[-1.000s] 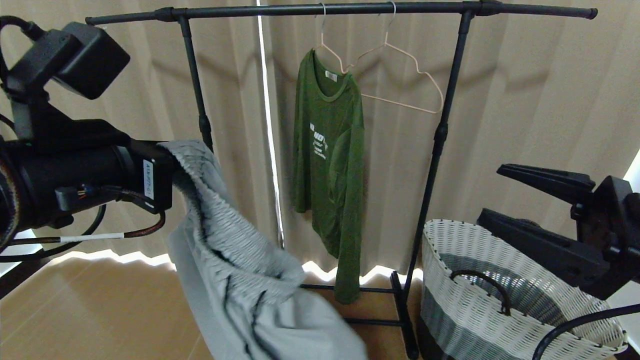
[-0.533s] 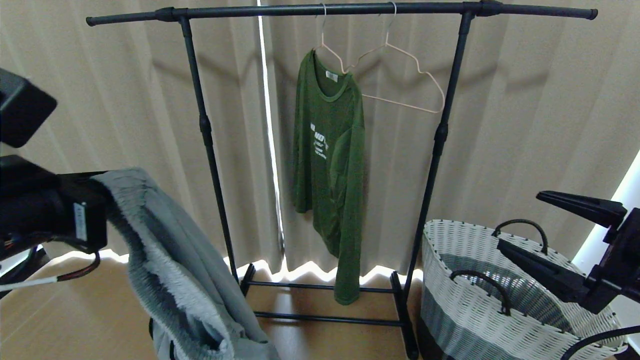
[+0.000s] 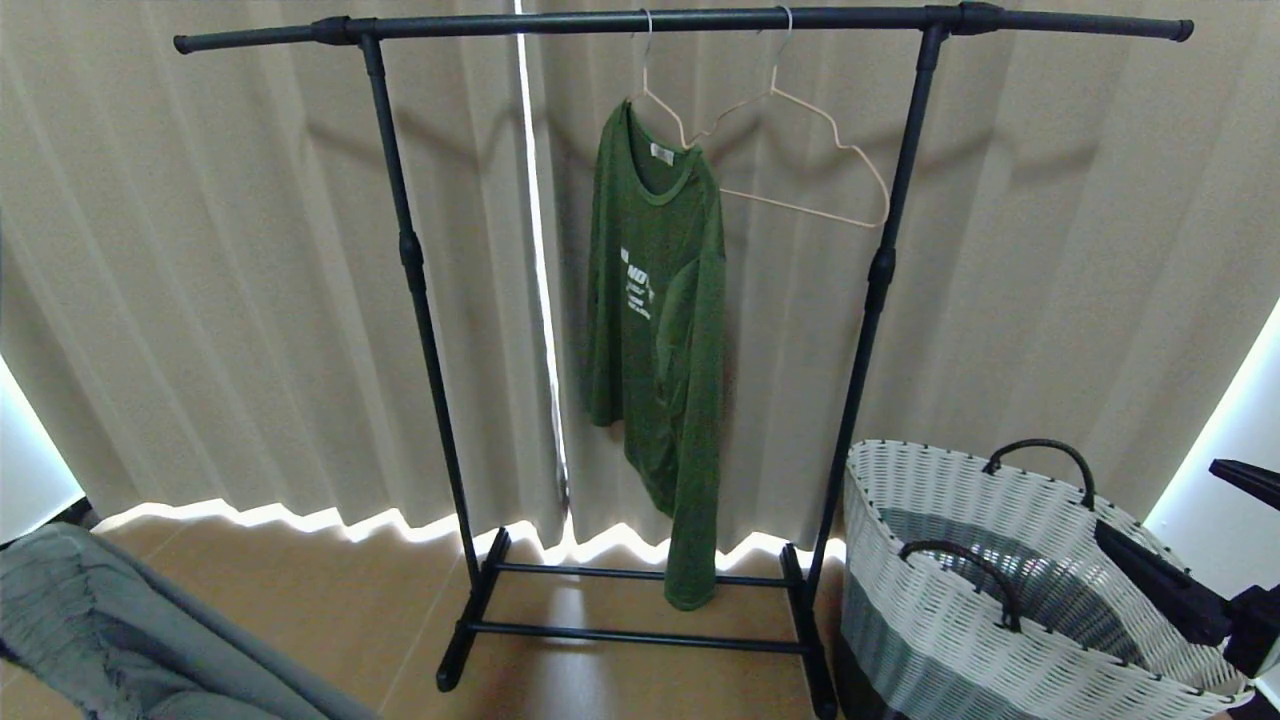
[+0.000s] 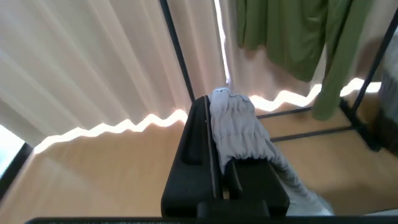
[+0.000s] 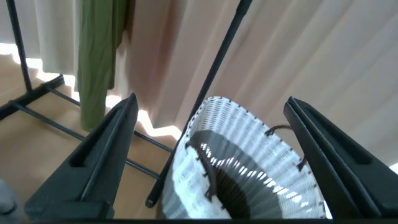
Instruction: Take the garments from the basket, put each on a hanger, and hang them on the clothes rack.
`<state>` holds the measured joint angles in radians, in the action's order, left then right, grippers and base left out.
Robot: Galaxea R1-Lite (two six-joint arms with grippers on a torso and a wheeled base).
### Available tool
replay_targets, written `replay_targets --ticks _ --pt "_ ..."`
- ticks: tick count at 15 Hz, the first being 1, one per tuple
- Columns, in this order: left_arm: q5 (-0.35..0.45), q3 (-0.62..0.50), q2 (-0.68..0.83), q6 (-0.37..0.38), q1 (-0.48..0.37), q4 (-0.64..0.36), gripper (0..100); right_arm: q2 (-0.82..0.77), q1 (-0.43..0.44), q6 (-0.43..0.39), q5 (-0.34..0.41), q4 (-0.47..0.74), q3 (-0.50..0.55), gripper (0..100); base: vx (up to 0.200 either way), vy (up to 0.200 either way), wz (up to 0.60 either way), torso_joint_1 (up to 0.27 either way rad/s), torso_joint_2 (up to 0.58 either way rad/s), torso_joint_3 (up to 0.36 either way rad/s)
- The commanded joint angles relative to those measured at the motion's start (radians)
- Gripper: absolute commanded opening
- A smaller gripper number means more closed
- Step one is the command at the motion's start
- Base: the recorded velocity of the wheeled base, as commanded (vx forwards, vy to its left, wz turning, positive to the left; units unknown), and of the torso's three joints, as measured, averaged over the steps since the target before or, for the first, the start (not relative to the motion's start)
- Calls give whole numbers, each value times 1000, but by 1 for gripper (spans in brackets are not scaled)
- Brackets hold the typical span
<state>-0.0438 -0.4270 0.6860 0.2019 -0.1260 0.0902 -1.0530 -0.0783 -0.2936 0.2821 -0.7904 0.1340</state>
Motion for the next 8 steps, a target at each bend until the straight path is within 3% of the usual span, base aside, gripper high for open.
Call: replay_targets --ticks 1,6,8 --pt "2 40 -74 -2 6 2 0 25 -6 2 -1 -1 2 100 0 0 0 0 0 0" --pt "2 56 -46 -6 8 29 0 27 -5 11 0 8 1 100 0 0 0 0 0 0" --pt "2 60 -45 -7 6 39 0 33 -5 16 0 0 1 100 0 0 0 56 -217 -164"
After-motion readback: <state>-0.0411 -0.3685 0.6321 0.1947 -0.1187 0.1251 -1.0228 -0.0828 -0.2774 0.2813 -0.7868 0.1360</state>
